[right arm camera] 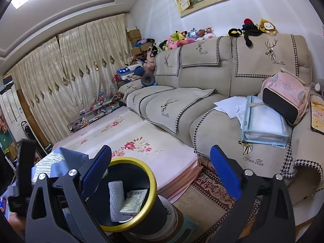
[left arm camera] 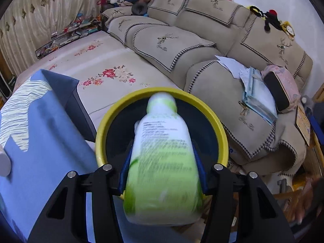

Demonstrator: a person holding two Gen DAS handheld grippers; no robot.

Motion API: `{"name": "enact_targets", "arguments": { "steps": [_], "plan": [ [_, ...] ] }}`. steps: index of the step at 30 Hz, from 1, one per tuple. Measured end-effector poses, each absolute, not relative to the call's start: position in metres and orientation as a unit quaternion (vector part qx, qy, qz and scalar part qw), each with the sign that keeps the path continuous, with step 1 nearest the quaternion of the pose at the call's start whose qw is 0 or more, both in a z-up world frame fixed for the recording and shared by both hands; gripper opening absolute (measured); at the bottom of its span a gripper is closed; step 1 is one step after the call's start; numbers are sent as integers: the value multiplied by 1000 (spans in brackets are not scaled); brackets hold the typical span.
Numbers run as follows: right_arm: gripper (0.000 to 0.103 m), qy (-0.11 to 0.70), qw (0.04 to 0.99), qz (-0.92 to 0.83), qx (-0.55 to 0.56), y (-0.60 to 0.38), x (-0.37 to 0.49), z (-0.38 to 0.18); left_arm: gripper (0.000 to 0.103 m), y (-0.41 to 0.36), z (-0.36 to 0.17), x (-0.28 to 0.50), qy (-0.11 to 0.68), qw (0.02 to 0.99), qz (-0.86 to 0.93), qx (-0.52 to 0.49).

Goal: Collect trash
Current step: 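Carry the milk bottle over the bin and open the left gripper, then grasp the white pill bottle with the right gripper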

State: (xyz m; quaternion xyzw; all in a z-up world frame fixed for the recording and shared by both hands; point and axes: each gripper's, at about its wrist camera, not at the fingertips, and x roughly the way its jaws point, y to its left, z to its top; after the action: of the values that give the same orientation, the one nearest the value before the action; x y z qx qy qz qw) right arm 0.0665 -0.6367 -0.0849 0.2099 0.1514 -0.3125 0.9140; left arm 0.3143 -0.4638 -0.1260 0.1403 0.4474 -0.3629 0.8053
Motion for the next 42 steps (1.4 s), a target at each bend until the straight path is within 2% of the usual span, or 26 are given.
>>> {"name": "enact_targets", "arguments": {
  "steps": [4,10,13,18,22,27,35,42],
  "plan": [
    [93,165,914,-303,214,-637,76,-91,72,-444,-108,307,410,831,-357,114],
    [93,180,925,-263,209,-610,98,-93,92,-336,-47,271,295,898,-323,55],
    [94,187,935,-229,197,-586,115,-87,93,-261,-27,256,247,930,-271,34],
    [96,201,954,-154,160,-530,154,-69,94,-151,-16,245,212,962,-169,26],
    [96,220,963,-85,133,-483,195,-51,95,-55,-18,247,183,981,-60,22],
    [96,251,960,-9,121,-439,245,-36,96,22,-35,261,169,985,24,0],
    [96,300,951,47,63,-372,330,-47,96,61,-56,285,200,979,16,-29],
    [96,356,929,97,11,-328,392,-92,96,38,-63,271,206,977,14,-61]
  ]
}}
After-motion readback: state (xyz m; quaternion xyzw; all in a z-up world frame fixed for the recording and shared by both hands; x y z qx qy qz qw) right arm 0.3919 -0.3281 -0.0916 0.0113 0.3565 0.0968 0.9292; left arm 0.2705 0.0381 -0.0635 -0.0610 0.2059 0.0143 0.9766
